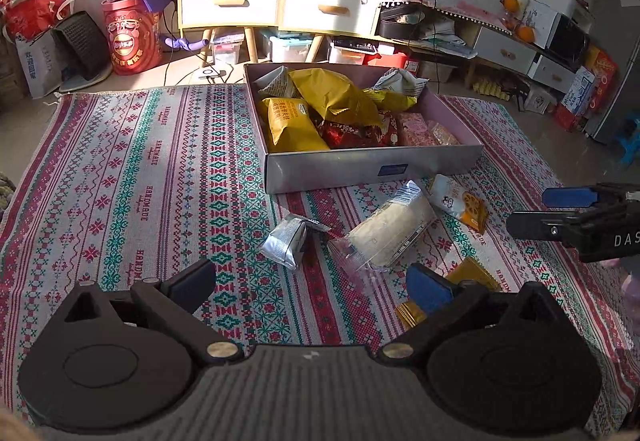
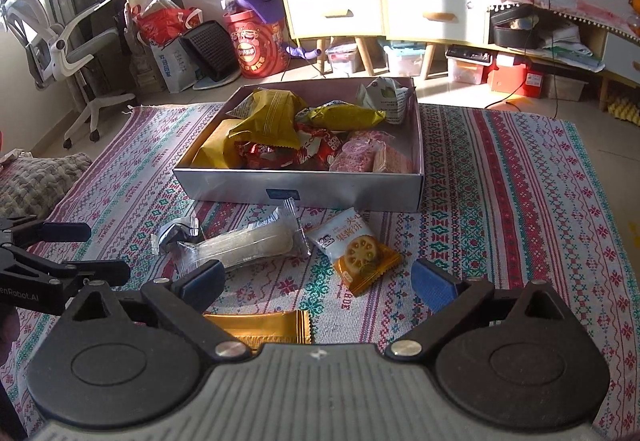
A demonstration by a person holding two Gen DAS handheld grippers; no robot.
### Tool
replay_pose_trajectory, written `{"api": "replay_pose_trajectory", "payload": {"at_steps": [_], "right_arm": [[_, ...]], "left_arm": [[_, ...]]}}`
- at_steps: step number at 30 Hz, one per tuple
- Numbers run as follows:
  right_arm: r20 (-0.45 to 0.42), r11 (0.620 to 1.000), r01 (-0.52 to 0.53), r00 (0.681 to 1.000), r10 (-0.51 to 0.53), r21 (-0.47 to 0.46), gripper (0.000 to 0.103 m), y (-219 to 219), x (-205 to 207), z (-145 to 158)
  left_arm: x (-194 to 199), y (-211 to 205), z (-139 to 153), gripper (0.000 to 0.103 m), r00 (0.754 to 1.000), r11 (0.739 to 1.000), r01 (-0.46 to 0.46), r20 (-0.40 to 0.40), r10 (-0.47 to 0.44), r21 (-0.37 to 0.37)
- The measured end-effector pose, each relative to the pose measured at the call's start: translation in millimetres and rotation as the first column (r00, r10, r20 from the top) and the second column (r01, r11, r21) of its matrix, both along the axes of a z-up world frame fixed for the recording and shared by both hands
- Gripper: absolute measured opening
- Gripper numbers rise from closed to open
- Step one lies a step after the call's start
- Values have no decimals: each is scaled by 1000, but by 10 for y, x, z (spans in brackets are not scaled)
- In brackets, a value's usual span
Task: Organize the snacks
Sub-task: 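Withdraw both tools from the box toward the remaining snacks, then grasp the gold wafer bar with the left tool while the right grasps the biscuit packet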
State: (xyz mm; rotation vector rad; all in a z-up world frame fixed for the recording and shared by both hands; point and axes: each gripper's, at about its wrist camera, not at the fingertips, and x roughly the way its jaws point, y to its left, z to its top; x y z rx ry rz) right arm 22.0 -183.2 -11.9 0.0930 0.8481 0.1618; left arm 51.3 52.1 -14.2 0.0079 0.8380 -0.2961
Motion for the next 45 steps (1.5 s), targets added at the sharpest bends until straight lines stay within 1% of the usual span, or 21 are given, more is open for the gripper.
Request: {"api": "replay_pose_trajectory", "payload": {"at_steps": [3,7,13,17,20,24,27,32,33,34,36,39,41,43,45], "right_arm": [[-3,999,-28,1000,28,-29,99,50,-54,-37],[2,997,-56,998,56,-60,99,77,-109,-84],[-6,991,-90,996,90,-96,100,72,-205,-217],[-11,987,-100,995,99,-124,100,71,-229,-264],[-7,987,-98,995,98,-124,100,34,-227,-275],[-6,990,-76,997,76,-117,100,-46,-197,-312],[-13,991,-55,998,54,-118,100,-125,-159,-368],[-15,989,-42,999,40,-143,100,-248,-125,-453],[-18,988,-39,999,36,-148,100,-275,-112,-477],[-22,988,-35,999,32,-149,100,-296,-100,-497],[-18,989,-29,999,27,-142,101,-328,-73,-528],[-11,989,-46,999,45,-142,102,-335,-7,-528],[-12,989,-51,999,50,-138,102,-342,49,-525],[-10,989,-54,999,53,-134,102,-335,86,-531],[-8,989,-63,998,63,-136,102,-309,119,-535]], "left_arm": [[-62,29,-38,103,1000,1000,16,5,-16,17],[-117,20,-108,103,999,999,47,-1,-47,22],[-208,-139,-211,103,988,987,155,9,-156,47],[-246,-309,-297,103,967,966,251,12,-253,65],[-254,-437,-353,103,949,947,313,7,-315,75],[-250,-595,-403,103,929,925,366,14,-369,100],[-220,-703,-425,101,914,910,402,16,-405,105],[-129,-807,-448,91,906,903,423,2,-424,74],[-116,-823,-461,88,906,903,423,-3,-424,75],[-98,-844,-479,87,906,903,423,-10,-423,77],[-81,-866,-487,87,907,905,419,1,-420,79],[-46,-912,-474,85,910,907,413,7,-415,82],[-33,-923,-463,81,914,911,404,11,-406,81],[-15,-938,-451,74,916,914,397,14,-400,84],[-9,-949,-446,70,918,915,394,15,-397,86]]}}
